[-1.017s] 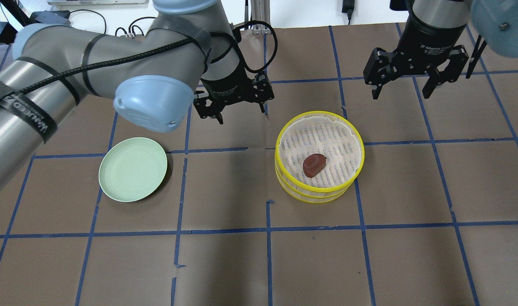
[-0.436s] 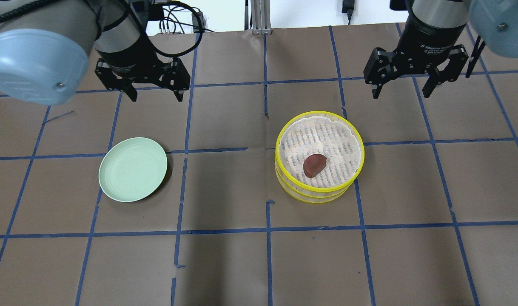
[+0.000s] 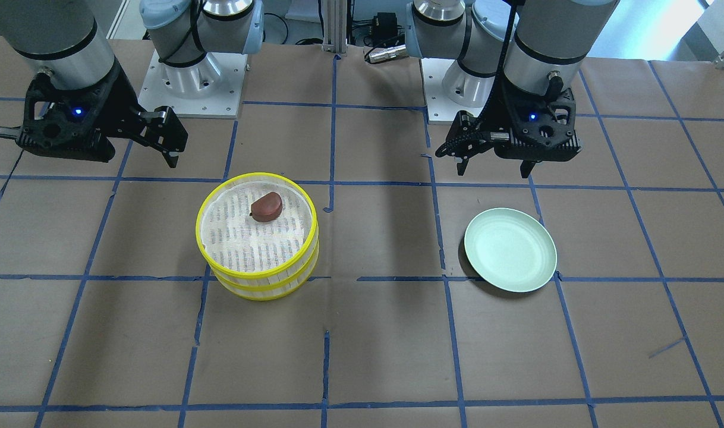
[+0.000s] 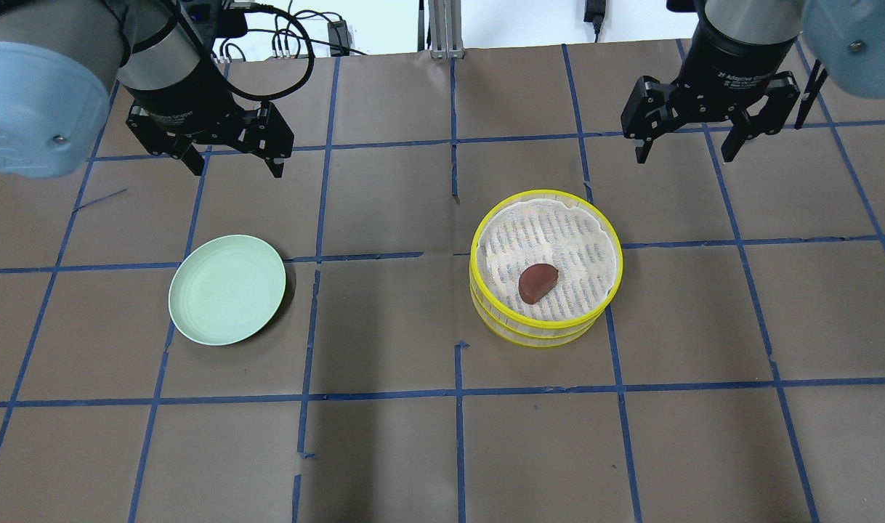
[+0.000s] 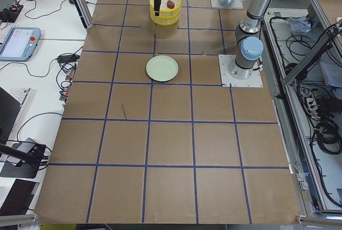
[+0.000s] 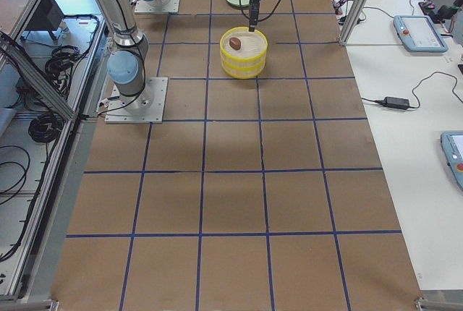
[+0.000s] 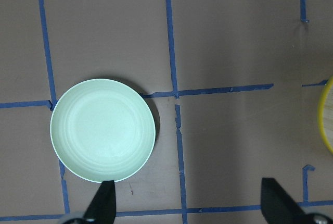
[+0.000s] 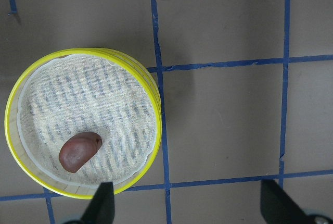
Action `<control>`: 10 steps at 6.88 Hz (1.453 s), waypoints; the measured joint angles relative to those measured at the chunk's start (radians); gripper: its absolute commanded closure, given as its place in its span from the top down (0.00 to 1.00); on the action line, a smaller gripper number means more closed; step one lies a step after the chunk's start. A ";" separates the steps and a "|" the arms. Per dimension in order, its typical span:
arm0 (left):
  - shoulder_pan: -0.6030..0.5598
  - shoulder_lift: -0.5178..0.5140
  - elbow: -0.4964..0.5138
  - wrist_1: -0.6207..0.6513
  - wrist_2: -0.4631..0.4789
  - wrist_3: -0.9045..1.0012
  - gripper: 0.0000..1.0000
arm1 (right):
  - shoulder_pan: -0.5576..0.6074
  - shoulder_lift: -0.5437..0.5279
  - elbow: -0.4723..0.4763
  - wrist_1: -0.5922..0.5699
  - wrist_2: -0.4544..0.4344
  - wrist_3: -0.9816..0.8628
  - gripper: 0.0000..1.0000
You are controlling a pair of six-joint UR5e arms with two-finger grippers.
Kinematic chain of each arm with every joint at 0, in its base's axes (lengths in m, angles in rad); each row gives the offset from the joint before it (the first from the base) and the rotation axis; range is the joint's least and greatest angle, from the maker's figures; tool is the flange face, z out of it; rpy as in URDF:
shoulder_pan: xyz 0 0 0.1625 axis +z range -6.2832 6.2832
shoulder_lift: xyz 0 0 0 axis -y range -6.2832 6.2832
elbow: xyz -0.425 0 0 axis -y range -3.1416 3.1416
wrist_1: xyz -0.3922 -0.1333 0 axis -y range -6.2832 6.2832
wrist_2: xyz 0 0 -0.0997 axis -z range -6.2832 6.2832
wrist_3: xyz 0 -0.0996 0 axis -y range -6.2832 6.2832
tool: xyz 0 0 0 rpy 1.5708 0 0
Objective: Place buns in different layers of steamer
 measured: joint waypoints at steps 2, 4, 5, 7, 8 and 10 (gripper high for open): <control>0.001 0.000 -0.001 0.001 -0.002 0.001 1.00 | 0.000 -0.001 0.002 -0.001 0.002 0.000 1.00; 0.000 -0.006 0.000 -0.005 -0.006 -0.008 1.00 | 0.000 0.000 -0.001 -0.001 0.002 0.000 1.00; 0.000 -0.011 0.001 -0.008 -0.008 -0.014 1.00 | 0.000 0.000 -0.001 -0.001 0.002 0.000 1.00; 0.000 -0.012 0.001 -0.012 -0.011 -0.018 1.00 | 0.001 -0.001 0.002 -0.001 0.003 0.000 1.00; 0.000 -0.012 0.001 -0.013 -0.011 -0.018 1.00 | 0.001 -0.001 0.003 -0.001 0.003 0.000 1.00; -0.001 -0.012 0.000 -0.013 -0.012 -0.018 1.00 | 0.001 -0.001 0.005 -0.001 0.003 0.000 1.00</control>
